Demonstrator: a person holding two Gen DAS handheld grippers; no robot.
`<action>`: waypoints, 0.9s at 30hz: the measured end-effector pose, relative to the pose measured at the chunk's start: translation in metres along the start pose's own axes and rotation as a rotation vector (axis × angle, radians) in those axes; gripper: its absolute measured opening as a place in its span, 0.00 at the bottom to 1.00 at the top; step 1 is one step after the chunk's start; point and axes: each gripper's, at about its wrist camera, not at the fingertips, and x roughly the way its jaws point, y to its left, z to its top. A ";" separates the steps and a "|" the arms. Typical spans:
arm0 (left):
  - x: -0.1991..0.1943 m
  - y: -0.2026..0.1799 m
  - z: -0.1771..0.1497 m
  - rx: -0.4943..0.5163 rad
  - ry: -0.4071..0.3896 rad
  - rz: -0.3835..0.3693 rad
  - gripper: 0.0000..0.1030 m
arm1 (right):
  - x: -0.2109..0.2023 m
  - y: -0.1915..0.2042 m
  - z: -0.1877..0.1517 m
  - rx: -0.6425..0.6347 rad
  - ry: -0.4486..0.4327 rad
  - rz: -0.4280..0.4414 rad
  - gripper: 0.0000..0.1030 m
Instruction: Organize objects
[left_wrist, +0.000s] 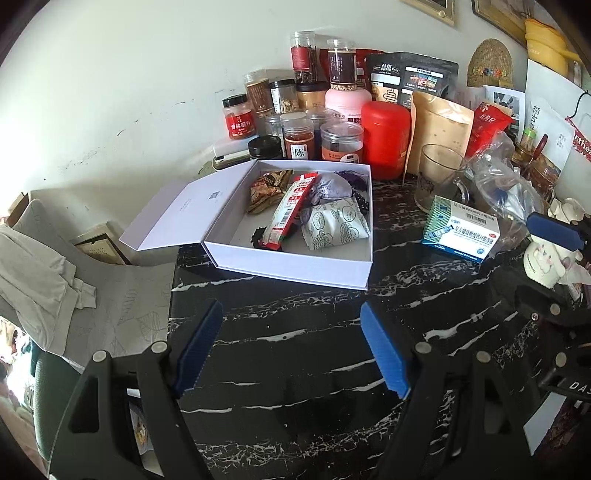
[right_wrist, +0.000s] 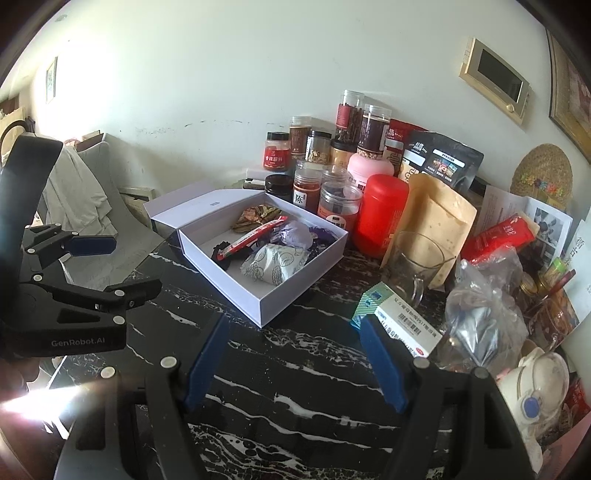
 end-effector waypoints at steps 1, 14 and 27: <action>-0.001 -0.001 -0.004 -0.001 0.001 -0.001 0.74 | 0.000 0.001 -0.004 0.000 0.003 0.003 0.72; -0.002 -0.007 -0.022 -0.001 0.030 -0.017 0.74 | -0.002 0.008 -0.017 -0.009 0.013 0.012 0.72; -0.005 -0.008 -0.024 0.004 0.030 -0.011 0.74 | -0.002 0.007 -0.020 -0.011 0.016 0.008 0.72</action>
